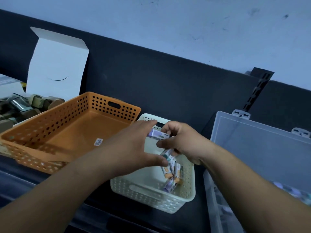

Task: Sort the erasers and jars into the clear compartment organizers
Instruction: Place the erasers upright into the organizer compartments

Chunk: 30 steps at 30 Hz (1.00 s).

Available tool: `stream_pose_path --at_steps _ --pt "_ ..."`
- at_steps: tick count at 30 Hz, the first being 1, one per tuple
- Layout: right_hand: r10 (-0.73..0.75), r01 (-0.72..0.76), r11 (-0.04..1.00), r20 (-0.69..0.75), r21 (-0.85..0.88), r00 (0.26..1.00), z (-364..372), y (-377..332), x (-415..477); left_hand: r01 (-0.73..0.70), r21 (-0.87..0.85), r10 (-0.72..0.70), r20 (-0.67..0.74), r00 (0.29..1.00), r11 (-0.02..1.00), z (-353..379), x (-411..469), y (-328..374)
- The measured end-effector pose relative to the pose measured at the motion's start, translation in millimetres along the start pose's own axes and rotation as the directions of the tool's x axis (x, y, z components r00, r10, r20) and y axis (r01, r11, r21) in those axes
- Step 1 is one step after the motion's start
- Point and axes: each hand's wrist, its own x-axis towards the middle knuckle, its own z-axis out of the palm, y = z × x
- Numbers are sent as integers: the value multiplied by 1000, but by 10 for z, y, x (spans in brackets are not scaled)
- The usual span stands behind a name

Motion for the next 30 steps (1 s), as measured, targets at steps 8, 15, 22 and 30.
stream_pose_path --at_steps 8,15,22,30 --pt "67 -37 960 -99 277 993 -330 106 -372 -129 -288 85 -159 984 949 281 91 543" --pt "106 -36 875 -120 483 987 -696 227 -673 -176 -384 85 -242 967 906 514 211 938" --pt "173 -39 760 -145 648 974 -1049 389 -920 -133 -552 -51 -306 951 823 623 307 1152" --pt "159 -22 764 -155 645 975 -1311 574 -1086 -67 -705 -183 -274 944 706 686 390 1242"
